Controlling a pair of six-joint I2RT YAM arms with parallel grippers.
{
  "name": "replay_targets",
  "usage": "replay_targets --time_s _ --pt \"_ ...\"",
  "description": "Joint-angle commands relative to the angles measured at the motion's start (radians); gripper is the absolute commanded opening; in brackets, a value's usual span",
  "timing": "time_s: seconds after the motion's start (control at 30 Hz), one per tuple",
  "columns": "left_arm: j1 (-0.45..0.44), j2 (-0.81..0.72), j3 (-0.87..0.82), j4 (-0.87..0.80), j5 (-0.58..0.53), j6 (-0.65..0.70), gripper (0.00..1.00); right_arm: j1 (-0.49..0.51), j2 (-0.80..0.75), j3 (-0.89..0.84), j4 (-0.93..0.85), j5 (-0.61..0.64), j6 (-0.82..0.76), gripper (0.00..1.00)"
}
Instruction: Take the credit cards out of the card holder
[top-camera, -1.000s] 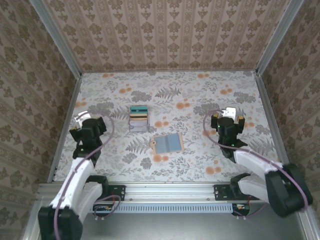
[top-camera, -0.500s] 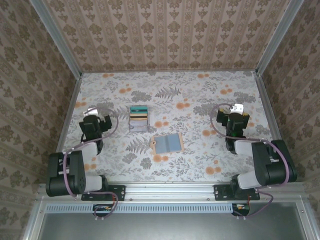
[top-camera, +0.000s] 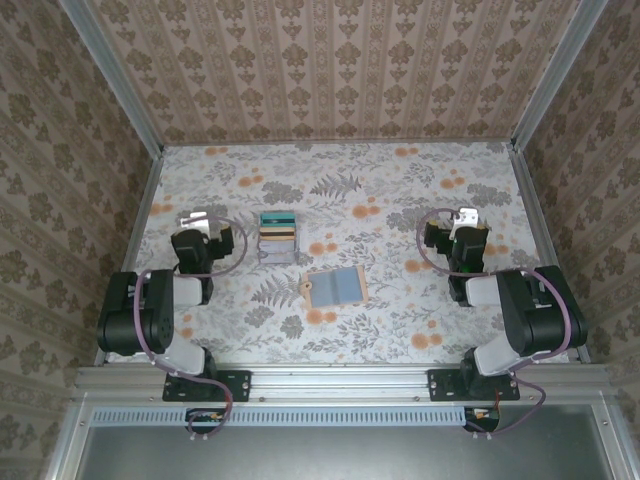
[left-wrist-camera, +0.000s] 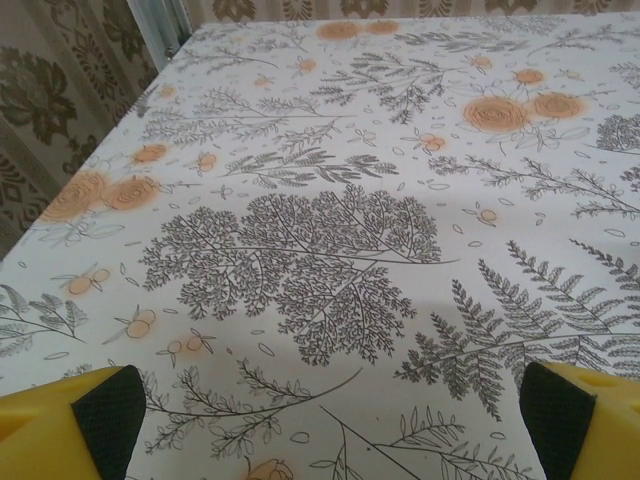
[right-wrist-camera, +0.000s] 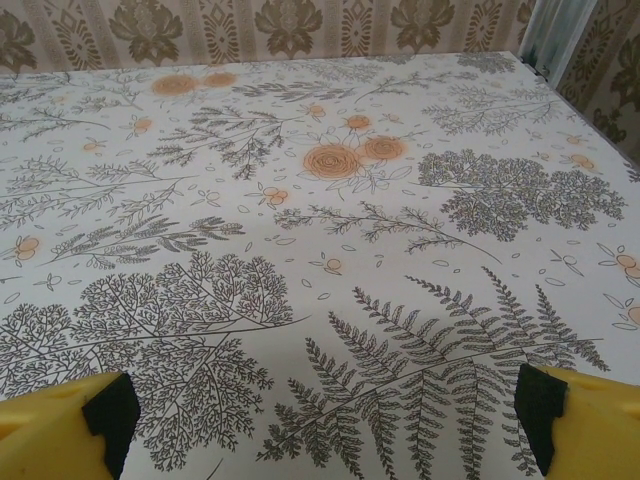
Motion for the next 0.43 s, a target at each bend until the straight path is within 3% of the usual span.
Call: replay_targets --time_s 0.0,0.4 --pt "-0.023 0.002 0.023 0.020 -0.034 0.040 1.00 0.004 0.003 0.024 0.017 0.002 0.013 1.00" --pt "-0.028 0.002 0.023 0.020 -0.035 0.047 1.00 0.003 0.003 0.023 0.017 -0.011 0.010 1.00"
